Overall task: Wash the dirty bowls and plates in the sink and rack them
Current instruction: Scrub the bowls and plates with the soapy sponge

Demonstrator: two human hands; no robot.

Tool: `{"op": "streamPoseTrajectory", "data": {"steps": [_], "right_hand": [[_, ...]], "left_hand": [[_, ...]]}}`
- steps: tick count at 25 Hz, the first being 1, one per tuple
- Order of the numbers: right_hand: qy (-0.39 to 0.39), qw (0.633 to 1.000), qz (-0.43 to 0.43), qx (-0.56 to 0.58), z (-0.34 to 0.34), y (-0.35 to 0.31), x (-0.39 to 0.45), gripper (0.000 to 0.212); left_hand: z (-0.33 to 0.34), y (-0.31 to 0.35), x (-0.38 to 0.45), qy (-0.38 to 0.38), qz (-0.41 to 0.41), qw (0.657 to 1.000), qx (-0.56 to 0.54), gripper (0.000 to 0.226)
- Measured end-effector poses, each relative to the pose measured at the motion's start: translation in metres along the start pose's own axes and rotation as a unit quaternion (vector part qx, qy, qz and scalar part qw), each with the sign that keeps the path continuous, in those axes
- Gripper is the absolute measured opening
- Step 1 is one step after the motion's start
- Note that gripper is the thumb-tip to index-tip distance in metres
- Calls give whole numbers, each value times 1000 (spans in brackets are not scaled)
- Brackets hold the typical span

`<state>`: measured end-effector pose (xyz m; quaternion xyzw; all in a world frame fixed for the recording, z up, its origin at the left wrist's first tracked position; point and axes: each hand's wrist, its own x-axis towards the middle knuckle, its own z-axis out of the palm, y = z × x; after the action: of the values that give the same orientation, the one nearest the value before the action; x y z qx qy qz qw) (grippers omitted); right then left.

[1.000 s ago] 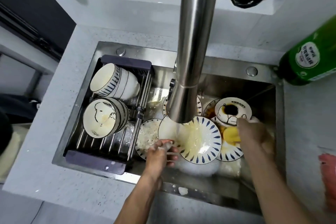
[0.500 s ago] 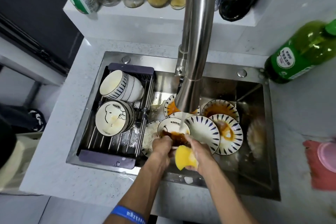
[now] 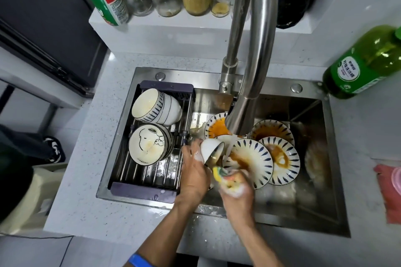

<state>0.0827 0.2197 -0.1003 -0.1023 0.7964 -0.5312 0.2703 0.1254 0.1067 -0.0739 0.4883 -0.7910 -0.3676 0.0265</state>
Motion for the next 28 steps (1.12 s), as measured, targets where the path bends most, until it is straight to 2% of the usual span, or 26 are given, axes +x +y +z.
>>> {"op": "streamPoseTrajectory", "data": {"steps": [2, 4, 5, 7, 10, 13, 14, 16, 18, 19, 21, 22, 24, 25, 27, 28], "right_hand": [[-63, 978, -157, -125, 15, -1, 8, 24], [-130, 928, -242, -253, 19, 1, 23, 29], [-160, 911, -254, -282, 18, -3, 26, 33], [-222, 905, -248, -264, 17, -20, 29, 36], [-284, 868, -279, -296, 18, -24, 40, 35], [-319, 842, -283, -330, 17, -26, 35, 41], [-315, 850, -279, -318, 15, -26, 31, 42], [-269, 848, -324, -323, 17, -28, 30, 34], [-237, 875, -307, -289, 18, -25, 36, 30], [-252, 879, -296, -276, 14, -22, 39, 32], [-276, 850, -343, -289, 12, -20, 41, 42], [-280, 845, -350, -292, 15, -20, 40, 45], [-258, 883, -302, -250, 14, -20, 40, 39], [-266, 885, -296, -242, 14, -21, 38, 38], [-283, 848, -350, -281, 15, -30, 34, 48], [-289, 837, -350, -307, 17, -30, 35, 53]], "left_hand": [[-3, -2, 3, 21, 18, 998, -55, 65], [-13, -5, 7, 3, -24, 993, -116, 59], [-18, -7, 10, -8, -78, 984, -158, 54], [-25, -7, 15, -42, -157, 964, -210, 42], [-21, -5, 14, -36, -178, 955, -234, 25], [-24, -7, 23, -9, -187, 955, -230, 22], [-24, -5, 20, -14, -177, 960, -218, 23], [-22, 2, 11, -5, -173, 962, -213, 26], [-24, 0, 19, 13, -195, 953, -230, 29], [-25, -1, 28, -27, -202, 949, -240, 36], [-32, -3, 38, -157, -186, 951, -189, 47], [-34, -1, 37, -154, -157, 962, -161, 47], [-34, 0, 30, -63, -124, 971, -196, 45], [-38, -1, 29, -45, -106, 971, -212, 47], [-40, -3, 35, -135, -109, 970, -170, 49], [-41, -4, 37, -156, -110, 967, -171, 47]]}}
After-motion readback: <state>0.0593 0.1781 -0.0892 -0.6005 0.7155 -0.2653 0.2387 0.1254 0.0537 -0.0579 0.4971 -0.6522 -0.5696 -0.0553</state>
